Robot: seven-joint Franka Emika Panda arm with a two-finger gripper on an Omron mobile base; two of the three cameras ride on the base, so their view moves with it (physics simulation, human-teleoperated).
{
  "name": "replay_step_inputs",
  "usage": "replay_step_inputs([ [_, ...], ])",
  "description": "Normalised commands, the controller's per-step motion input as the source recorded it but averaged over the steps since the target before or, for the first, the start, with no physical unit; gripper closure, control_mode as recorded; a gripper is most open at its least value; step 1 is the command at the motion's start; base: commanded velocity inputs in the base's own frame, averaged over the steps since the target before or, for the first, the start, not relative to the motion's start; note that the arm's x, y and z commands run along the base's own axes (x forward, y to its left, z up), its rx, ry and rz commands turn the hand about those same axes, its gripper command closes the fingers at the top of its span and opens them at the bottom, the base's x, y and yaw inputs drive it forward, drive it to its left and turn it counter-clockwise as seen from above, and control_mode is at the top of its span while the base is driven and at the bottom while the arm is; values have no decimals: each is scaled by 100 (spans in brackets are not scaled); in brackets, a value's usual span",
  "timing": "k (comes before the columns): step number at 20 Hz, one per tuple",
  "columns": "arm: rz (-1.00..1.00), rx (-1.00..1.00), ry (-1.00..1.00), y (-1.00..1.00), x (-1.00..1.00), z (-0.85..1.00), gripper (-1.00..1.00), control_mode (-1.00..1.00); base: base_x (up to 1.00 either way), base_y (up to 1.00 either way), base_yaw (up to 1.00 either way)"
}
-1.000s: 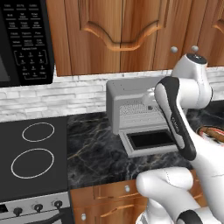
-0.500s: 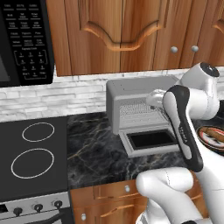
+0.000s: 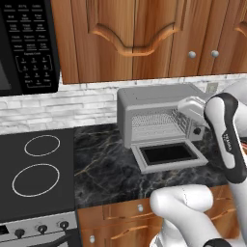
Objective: Pull the toaster oven rack outwards. Pick up the baguette from the plate and place it on the toaster oven rack. Close the toaster oven door fully and set the temperature to the lowest setting.
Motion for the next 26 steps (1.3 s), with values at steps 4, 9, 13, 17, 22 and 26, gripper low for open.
replay_step_inputs([
  [4,0,24,-7,-30,19,-25,-100,-100,0,0,0],
  [9,0,23,-10,-24,30,-39,-100,-100,0,0,0],
  [13,0,24,-2,-18,36,-37,-100,-100,0,0,0],
  [17,0,26,0,-12,46,-36,-100,-100,0,0,0],
  [22,0,22,0,-9,55,-29,-100,-100,0,0,0],
  [26,-2,10,0,-1,56,-24,-100,-100,0,0,0],
])
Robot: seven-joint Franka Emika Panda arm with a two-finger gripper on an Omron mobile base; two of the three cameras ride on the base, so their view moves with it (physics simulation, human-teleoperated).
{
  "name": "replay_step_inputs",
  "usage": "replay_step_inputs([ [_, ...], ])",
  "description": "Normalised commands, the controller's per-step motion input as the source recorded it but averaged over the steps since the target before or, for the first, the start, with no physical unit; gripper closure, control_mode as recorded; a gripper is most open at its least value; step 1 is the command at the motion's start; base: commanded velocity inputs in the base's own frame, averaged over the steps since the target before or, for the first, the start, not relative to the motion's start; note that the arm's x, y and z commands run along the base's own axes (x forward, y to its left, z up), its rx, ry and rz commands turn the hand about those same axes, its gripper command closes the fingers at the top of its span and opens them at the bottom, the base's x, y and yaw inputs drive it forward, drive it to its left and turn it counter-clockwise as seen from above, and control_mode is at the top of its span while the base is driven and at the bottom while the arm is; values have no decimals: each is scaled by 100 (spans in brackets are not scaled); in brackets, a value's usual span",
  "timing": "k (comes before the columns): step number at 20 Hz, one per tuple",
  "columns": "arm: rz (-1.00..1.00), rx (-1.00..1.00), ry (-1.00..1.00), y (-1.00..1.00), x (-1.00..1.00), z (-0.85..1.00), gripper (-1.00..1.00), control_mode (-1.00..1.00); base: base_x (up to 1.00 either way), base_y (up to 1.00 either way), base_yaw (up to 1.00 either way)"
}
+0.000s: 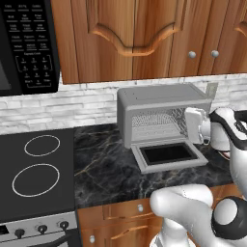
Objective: Pull the toaster oven rack outwards. Pick up the baguette from the plate and place it on the toaster oven rack. Close the toaster oven door fully and set the temperature to the lowest setting.
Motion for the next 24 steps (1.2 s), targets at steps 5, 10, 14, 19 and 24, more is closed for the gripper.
replay_step_inputs([
  [5,-10,5,0,0,46,-19,-100,-100,0,0,0],
  [10,-11,2,0,-4,34,-22,-100,-100,0,0,0],
  [14,-10,1,0,0,25,-14,-100,-100,0,0,0],
  [19,-6,4,0,-1,1,0,-100,-100,0,0,0],
  [24,-4,3,2,-2,18,-17,-100,-100,0,0,0],
])
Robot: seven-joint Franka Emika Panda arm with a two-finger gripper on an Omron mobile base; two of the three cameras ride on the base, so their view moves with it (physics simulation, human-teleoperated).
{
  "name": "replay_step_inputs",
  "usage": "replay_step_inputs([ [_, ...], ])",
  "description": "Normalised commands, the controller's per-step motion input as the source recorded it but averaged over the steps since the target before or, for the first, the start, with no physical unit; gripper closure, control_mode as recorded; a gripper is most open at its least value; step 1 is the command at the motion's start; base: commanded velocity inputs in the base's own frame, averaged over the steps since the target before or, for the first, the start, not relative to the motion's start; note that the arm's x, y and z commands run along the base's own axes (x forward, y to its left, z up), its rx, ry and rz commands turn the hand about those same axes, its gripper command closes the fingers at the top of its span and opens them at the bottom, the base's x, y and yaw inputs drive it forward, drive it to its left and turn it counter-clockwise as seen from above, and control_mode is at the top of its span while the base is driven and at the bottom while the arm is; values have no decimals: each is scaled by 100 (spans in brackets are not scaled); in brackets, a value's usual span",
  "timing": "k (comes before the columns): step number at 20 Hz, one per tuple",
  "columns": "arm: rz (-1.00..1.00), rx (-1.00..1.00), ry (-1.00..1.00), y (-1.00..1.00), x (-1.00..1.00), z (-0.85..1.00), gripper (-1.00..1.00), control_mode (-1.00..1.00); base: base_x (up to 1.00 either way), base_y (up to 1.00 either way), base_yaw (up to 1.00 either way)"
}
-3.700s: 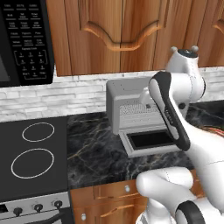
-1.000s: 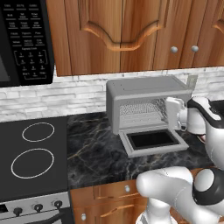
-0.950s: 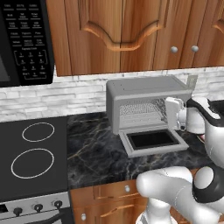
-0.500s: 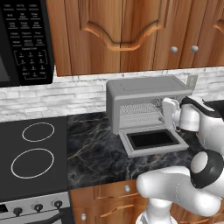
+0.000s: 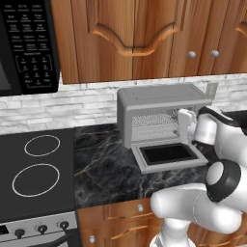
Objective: Pull the toaster oven rack outwards. Pick up the baguette from the plate and place it on the toaster oven rack. Close the toaster oven door fully and set the temperature to the lowest setting.
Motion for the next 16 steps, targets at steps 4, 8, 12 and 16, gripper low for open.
replay_step_inputs([
  [4,-2,6,0,-7,19,-18,-100,-100,0,0,0],
  [8,0,6,0,-8,27,-28,-100,-100,0,0,0],
  [12,0,6,-2,-12,31,-20,-100,-100,0,0,0],
  [16,0,4,0,-8,37,-7,-100,-100,0,0,0],
])
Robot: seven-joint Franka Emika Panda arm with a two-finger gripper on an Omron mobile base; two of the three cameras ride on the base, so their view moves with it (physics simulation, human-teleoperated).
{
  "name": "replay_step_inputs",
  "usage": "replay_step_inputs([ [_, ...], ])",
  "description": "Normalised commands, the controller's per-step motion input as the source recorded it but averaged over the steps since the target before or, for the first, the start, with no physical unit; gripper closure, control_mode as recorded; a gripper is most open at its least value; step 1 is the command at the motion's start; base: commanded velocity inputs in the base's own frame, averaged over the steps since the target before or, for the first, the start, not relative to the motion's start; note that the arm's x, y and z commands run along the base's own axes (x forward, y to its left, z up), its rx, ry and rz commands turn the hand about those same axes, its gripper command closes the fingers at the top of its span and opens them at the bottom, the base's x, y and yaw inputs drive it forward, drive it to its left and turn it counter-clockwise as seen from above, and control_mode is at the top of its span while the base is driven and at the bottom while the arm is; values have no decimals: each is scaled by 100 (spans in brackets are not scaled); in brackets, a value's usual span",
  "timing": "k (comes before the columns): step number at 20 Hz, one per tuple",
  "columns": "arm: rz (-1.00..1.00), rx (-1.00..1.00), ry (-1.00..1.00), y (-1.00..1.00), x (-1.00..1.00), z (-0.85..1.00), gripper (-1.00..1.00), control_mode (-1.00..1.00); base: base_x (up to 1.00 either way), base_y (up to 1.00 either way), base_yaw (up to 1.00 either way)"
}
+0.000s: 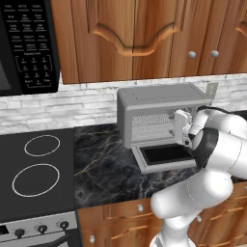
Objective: Pull the toaster oven rack outwards. Pick up the baguette from the plate and place it on the toaster oven rack. Close the toaster oven door fully and set the temperature to the lowest setting.
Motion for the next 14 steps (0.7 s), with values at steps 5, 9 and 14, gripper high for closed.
replay_step_inputs([
  [5,0,1,0,-3,41,-9,-100,-100,0,0,0],
  [9,0,0,0,0,38,-25,-100,-100,0,0,0],
  [14,0,0,-1,0,34,-42,-100,-100,0,0,0],
])
